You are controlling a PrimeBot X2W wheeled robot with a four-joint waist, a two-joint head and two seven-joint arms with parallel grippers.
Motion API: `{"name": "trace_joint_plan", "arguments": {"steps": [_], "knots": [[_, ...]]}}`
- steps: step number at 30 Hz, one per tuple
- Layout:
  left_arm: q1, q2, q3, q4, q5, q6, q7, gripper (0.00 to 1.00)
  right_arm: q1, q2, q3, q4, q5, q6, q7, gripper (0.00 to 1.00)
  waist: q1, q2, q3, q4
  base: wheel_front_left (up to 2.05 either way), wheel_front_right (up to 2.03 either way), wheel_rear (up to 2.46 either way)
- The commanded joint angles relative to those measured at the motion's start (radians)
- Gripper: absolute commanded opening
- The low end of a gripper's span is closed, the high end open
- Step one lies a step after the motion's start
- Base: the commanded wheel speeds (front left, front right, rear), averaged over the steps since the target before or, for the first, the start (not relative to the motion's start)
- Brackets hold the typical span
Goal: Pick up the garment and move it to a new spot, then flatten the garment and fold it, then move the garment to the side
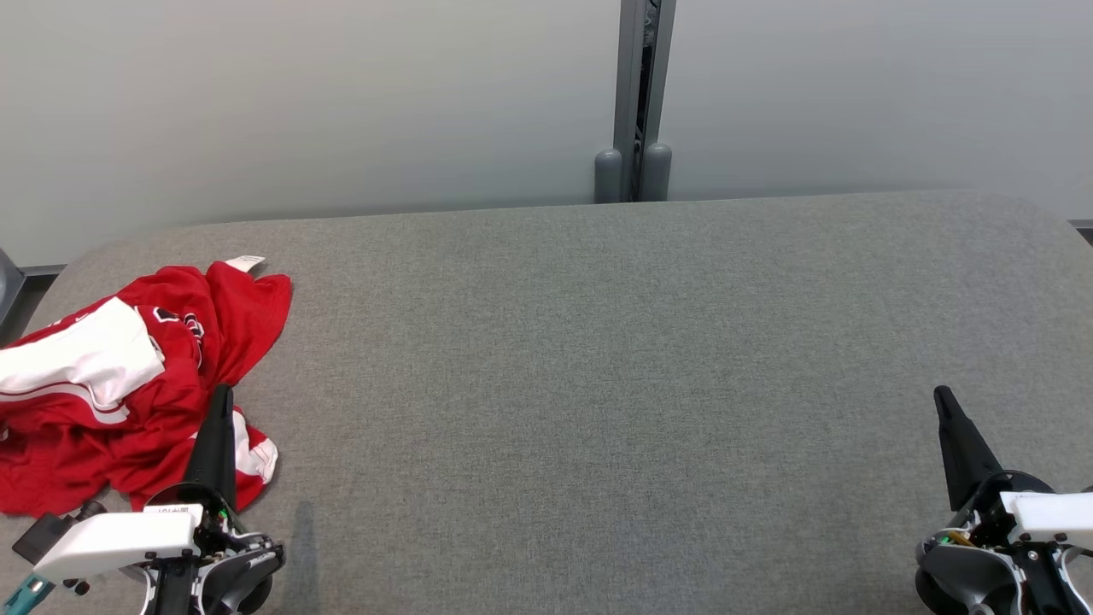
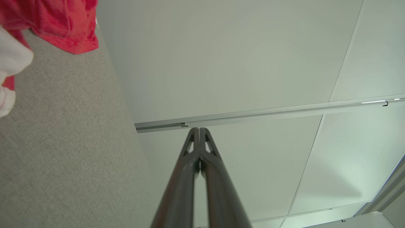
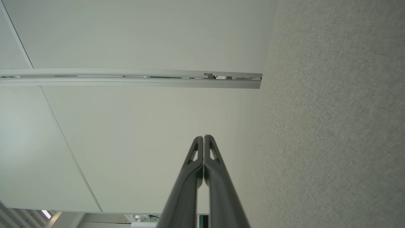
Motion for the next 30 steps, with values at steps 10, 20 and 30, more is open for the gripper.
{"name": "trace_joint_plan", "arguments": {"steps": [10,20,30], "knots": [[-0.009,0.003,0.002,0.000,-0.001,-0.004,0.000,0.00,-0.004,-0.004,0.000,0.002,-0.002,0.000,0.001,0.00,0.0000,0.0000,0.000,0.000,0.00,0.00,0.00],[-0.009,0.003,0.002,0.000,-0.001,-0.004,0.000,0.00,-0.004,-0.004,0.000,0.002,-0.002,0.000,0.001,0.00,0.0000,0.0000,0.000,0.000,0.00,0.00,0.00],[-0.009,0.003,0.002,0.000,-0.001,-0.004,0.000,0.00,-0.004,-0.004,0.000,0.002,-0.002,0.000,0.001,0.00,0.0000,0.0000,0.000,0.000,0.00,0.00,0.00]]}}
